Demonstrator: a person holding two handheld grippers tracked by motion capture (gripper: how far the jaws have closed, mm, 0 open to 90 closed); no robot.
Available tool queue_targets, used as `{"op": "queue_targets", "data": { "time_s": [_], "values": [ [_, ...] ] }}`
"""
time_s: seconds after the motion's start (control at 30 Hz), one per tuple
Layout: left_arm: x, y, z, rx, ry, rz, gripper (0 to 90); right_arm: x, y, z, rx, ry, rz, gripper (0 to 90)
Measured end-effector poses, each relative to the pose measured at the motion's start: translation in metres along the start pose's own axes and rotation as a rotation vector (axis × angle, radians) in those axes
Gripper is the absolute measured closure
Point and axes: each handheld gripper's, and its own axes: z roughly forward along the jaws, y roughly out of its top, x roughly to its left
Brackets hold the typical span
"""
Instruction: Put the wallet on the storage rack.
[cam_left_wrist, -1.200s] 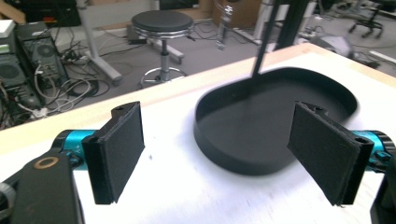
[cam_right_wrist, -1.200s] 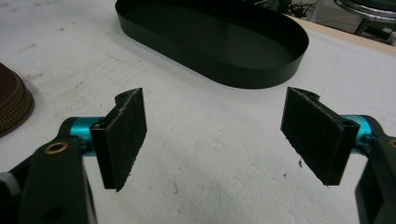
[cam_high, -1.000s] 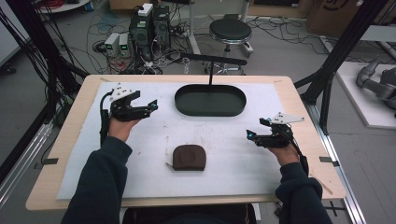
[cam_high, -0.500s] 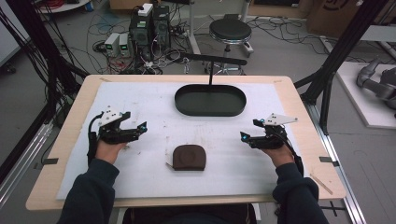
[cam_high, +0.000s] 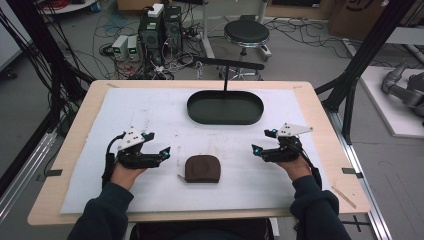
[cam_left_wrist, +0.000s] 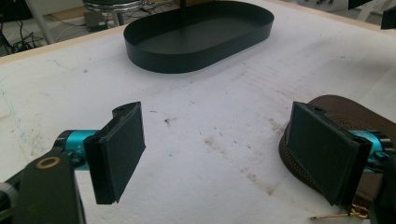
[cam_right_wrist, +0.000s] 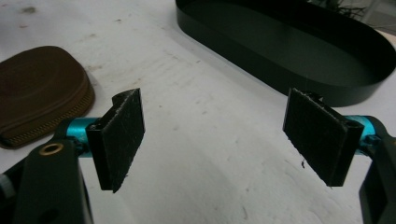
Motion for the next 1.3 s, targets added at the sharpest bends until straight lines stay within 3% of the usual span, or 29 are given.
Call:
{"op": "queue_targets", "data": {
  "time_s": [0.13,0.27,0.4,0.5,0.7,0.8,0.83,1.0,1.2,1.3],
  "values": [
    [0.0,-0.003,0.003,0.008,-0.033,-0.022,19.2,0.004,0.003,0.007,0.008,0.031,-0.015,21.1],
    [-0.008,-0.006,0.01,0.039,-0.081,-0.011,20.0,0.007,0.004,0.012,0.011,0.06,-0.011,21.1],
    [-0.017,-0.007,0.019,0.078,-0.102,0.011,20.0,0.016,0.007,0.017,0.02,0.094,-0.036,21.1],
    [-0.022,-0.009,0.027,0.122,-0.11,0.03,20.0,0.02,0.009,0.023,0.024,0.104,-0.036,21.1],
    [-0.032,-0.012,0.042,0.196,-0.218,0.034,20.1,0.02,0.009,0.023,0.029,0.106,-0.038,21.1],
    [-0.036,-0.013,0.049,0.242,-0.233,0.042,26.3,0.019,0.008,0.024,0.03,0.106,-0.038,21.1],
    [-0.036,-0.012,0.051,0.242,-0.223,0.029,26.5,0.019,0.008,0.024,0.031,0.103,-0.041,21.1],
    [-0.036,-0.007,0.061,0.25,-0.172,0.043,26.5,0.019,0.008,0.023,0.029,0.098,-0.037,21.2],
    [-0.038,0.006,0.085,0.241,-0.092,0.048,26.4,0.018,0.008,0.023,0.031,0.085,-0.033,21.2],
    [-0.035,0.01,0.083,0.197,-0.093,0.01,30.9,0.017,0.008,0.023,0.033,0.083,-0.03,21.2]
  ]
}}
